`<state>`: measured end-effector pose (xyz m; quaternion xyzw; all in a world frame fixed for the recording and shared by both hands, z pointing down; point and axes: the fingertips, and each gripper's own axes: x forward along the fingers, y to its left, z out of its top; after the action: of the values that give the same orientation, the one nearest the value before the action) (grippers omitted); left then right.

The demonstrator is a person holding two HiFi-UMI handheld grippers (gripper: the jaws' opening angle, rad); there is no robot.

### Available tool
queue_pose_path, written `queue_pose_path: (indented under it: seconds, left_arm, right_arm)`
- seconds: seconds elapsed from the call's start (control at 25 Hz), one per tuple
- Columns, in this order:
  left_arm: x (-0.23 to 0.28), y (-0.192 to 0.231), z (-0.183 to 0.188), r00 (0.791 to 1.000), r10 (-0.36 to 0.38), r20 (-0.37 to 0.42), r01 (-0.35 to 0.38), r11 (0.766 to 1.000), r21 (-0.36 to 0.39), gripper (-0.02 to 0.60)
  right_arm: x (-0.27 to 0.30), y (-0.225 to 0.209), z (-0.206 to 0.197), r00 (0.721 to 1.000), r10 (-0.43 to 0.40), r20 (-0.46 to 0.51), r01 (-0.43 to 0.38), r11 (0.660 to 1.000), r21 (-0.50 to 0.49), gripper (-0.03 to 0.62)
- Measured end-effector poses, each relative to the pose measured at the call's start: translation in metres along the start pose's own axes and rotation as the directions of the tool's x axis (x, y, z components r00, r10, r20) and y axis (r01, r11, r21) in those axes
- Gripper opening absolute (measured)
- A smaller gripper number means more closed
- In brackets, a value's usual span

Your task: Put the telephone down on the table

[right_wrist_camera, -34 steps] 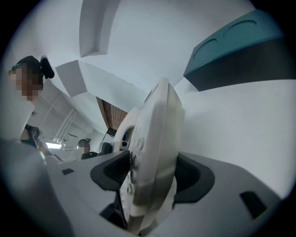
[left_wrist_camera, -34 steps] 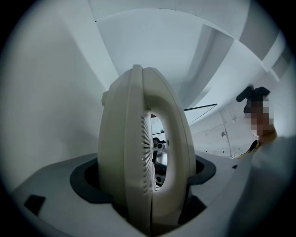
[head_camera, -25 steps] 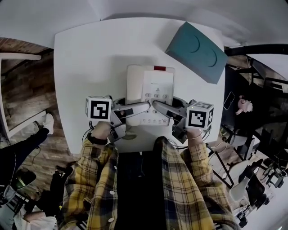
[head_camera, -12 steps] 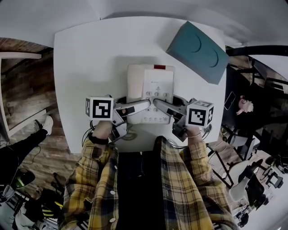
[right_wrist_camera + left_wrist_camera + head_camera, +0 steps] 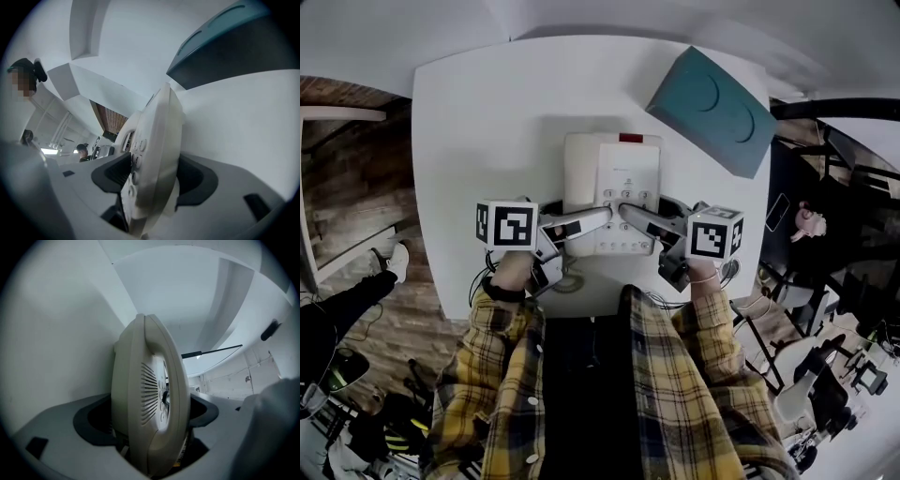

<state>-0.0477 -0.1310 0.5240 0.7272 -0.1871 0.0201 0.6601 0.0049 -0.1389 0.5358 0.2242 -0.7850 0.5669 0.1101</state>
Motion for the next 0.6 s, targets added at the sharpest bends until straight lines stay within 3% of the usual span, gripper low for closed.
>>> queue_pose_path:
  seconds: [0.6]
  left_arm:
    - [0.002, 0.0, -0.0037, 0.999, 0.044, -0.025, -0.044, 0.999, -0.005, 0.435]
  right_arm:
    - [-0.0033, -0.0078, 0.0055, 0.999, -0.049, -0.008, 0.049, 0.998, -0.041, 0.29]
